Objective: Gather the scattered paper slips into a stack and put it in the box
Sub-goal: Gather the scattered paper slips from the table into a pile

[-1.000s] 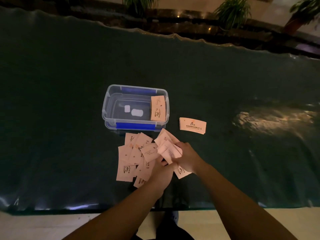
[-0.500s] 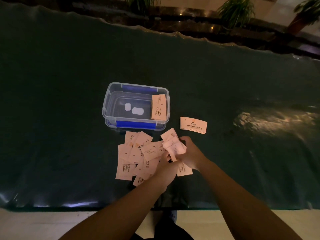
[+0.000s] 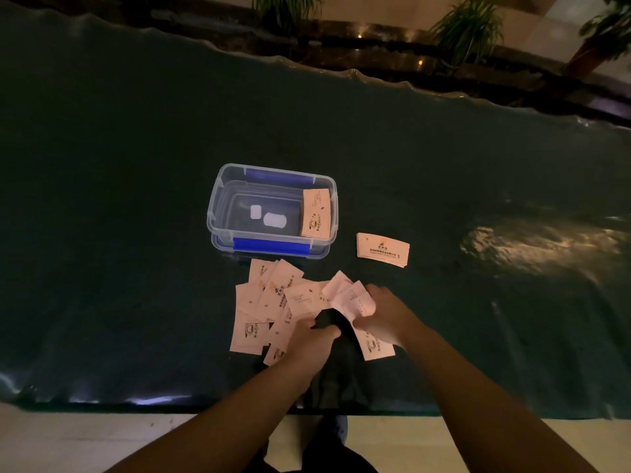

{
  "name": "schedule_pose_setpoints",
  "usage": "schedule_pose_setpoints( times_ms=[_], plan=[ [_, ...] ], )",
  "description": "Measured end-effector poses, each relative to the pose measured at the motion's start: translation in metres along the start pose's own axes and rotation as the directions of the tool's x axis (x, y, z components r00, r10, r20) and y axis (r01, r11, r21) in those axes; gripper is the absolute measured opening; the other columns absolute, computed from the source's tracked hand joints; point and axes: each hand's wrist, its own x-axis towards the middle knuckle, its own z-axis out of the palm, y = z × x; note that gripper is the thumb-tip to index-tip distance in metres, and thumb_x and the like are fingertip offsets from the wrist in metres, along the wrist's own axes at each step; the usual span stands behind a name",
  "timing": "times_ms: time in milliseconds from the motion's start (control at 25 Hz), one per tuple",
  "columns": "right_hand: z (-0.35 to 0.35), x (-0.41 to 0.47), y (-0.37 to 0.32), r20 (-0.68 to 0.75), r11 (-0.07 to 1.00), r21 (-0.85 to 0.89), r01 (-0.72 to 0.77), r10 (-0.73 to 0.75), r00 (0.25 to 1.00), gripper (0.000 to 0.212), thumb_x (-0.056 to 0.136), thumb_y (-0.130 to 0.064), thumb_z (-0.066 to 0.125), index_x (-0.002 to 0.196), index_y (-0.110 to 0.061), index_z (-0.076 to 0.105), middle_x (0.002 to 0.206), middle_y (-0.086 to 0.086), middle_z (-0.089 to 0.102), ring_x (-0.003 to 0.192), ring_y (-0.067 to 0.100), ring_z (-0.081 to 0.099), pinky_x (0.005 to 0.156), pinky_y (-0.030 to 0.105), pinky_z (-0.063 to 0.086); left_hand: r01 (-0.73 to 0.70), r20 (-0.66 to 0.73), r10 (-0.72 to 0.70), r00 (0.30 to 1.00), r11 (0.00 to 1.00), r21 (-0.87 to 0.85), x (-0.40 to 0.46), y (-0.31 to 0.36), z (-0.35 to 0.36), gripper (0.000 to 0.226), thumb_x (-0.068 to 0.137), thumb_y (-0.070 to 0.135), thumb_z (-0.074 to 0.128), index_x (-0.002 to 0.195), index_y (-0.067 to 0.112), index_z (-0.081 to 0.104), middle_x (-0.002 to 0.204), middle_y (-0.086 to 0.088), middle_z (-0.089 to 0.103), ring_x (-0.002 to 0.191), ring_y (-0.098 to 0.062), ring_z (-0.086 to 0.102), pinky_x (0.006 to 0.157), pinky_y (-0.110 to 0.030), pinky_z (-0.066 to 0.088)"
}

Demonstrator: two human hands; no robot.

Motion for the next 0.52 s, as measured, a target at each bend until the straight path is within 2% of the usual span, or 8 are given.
schedule_pose_setpoints(
  times_ms=[80,160,240,360,400,520],
  plan=[
    [-0.005,0.004,-0.015,0.011,0.986,-0.134,0.097,-0.096,0.995,0.089,0.078,-0.043,0.081,0.156,-0.028,0.039,0.149,0.001,0.048,0.125,0.023,0.059,0.085,0.032,0.053,-0.009,0.004,0.009,1.000,1.000,-0.030,0.001,-0.007,-0.003,0.048,0.094,0.029,0.067,0.138,0.017,0.051,0.126,-0.008,0.060,0.118,-0.027,0.058,0.107,-0.047,0.048],
    [-0.007,0.010,-0.032,0.030,0.948,-0.258,0.189,-0.187,0.982,0.088,0.078,-0.044,0.082,0.154,-0.029,0.041,0.147,-0.001,0.048,0.127,0.021,0.055,0.094,0.035,0.054,-0.028,0.009,0.029,1.000,0.997,-0.079,0.003,-0.009,-0.004,0.041,0.095,0.026,0.067,0.132,0.016,0.054,0.121,-0.006,0.061,0.115,-0.025,0.059,0.106,-0.046,0.049],
    [-0.005,0.016,-0.047,0.076,0.900,-0.344,0.269,-0.259,0.963,0.084,0.077,-0.042,0.083,0.151,-0.027,0.045,0.150,-0.001,0.047,0.133,0.021,0.050,0.105,0.041,0.050,-0.082,-0.013,0.081,0.997,0.995,-0.051,0.004,-0.011,-0.007,0.033,0.096,0.021,0.065,0.128,0.014,0.058,0.110,-0.006,0.062,0.104,-0.021,0.061,0.101,-0.040,0.052],
    [0.000,0.020,-0.059,0.133,0.893,-0.341,0.294,-0.263,0.956,0.086,0.076,-0.039,0.084,0.151,-0.027,0.045,0.155,-0.002,0.047,0.139,0.021,0.046,0.111,0.045,0.044,-0.232,-0.050,0.239,0.970,0.966,0.113,0.002,-0.017,-0.017,0.034,0.096,0.023,0.065,0.128,0.016,0.056,0.121,-0.006,0.060,0.106,-0.017,0.059,0.082,-0.027,0.049],
    [0.002,0.020,-0.059,0.135,0.905,-0.317,0.283,-0.253,0.958,0.086,0.076,-0.039,0.085,0.151,-0.028,0.045,0.153,-0.002,0.048,0.138,0.021,0.047,0.111,0.044,0.044,-0.296,-0.073,0.312,0.947,0.938,0.179,0.003,-0.021,-0.023,0.037,0.094,0.026,0.066,0.129,0.019,0.053,0.126,-0.001,0.056,0.107,-0.014,0.055,0.081,-0.024,0.045],
    [0.008,0.017,-0.052,0.101,0.922,-0.282,0.266,-0.247,0.964,0.084,0.073,-0.040,0.086,0.147,-0.031,0.046,0.144,-0.003,0.051,0.130,0.019,0.050,0.104,0.039,0.049,-0.444,-0.175,0.538,0.825,0.808,0.388,0.010,-0.034,-0.043,0.049,0.089,0.030,0.068,0.134,0.021,0.049,0.138,0.003,0.041,0.116,-0.009,0.034,0.093,-0.026,0.037]
  ],
)
